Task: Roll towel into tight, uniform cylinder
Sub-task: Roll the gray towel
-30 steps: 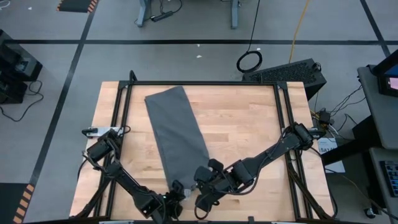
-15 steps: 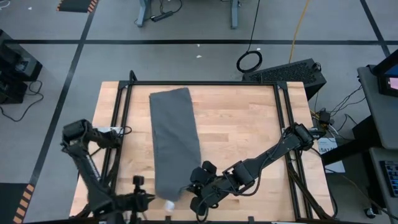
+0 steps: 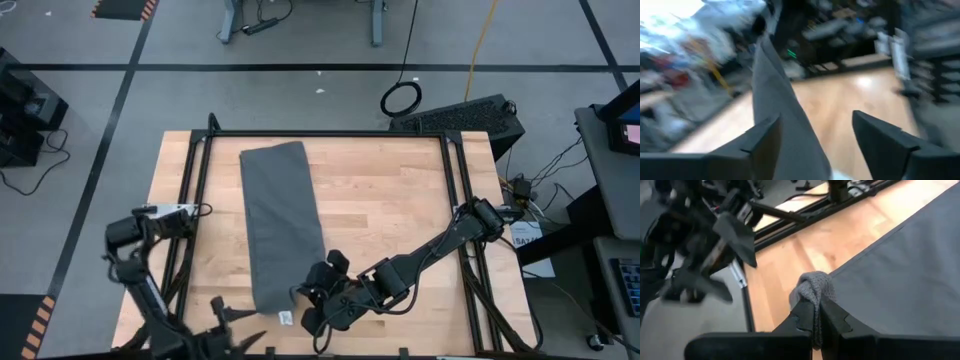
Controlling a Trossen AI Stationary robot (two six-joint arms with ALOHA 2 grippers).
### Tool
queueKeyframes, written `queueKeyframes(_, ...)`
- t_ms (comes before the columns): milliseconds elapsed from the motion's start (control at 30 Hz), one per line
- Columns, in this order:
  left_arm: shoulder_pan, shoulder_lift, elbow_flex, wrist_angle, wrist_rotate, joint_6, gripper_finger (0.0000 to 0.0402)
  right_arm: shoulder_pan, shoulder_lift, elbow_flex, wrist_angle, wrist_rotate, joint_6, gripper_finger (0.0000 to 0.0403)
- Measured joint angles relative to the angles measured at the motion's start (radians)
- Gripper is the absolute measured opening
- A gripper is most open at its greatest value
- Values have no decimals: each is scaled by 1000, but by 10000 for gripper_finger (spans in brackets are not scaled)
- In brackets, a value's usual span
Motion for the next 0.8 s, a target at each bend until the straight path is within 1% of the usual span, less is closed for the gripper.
queueKeyframes(33, 18, 22, 0, 50, -43, 40, 257, 0, 0, 0, 0, 11, 0, 0)
queueKeyframes(67, 36, 40, 0, 100, -64, 82, 266, 0, 0, 0, 0, 23, 2, 0)
queueKeyframes(167, 102, 74, 0, 260, -67, 229, 285, 0, 0, 0, 1, 53, 15, 0)
queueKeyframes(267, 174, 100, 1, 417, -72, 330, 293, 0, 0, 0, 7, 61, 29, 0)
queueKeyframes(333, 216, 106, 0, 481, -71, 400, 295, -1, 0, 0, 6, 61, 31, 0)
queueKeyframes(400, 254, 103, 1, 549, -72, 435, 295, -1, 0, 0, 1, 62, 39, 0)
queueKeyframes(533, 306, 102, 1, 622, -71, 469, 295, -1, 0, 0, 0, 62, 49, 0)
queueKeyframes(633, 325, 100, 1, 645, -71, 472, 295, -1, 0, 0, -4, 62, 50, 0)
queueKeyframes(700, 309, 89, 0, 649, -71, 490, 295, -1, 0, 0, -11, 58, 49, 0)
queueKeyframes(800, 241, 50, 1, 652, -68, 543, 295, 0, 0, 0, -42, 57, 57, 0)
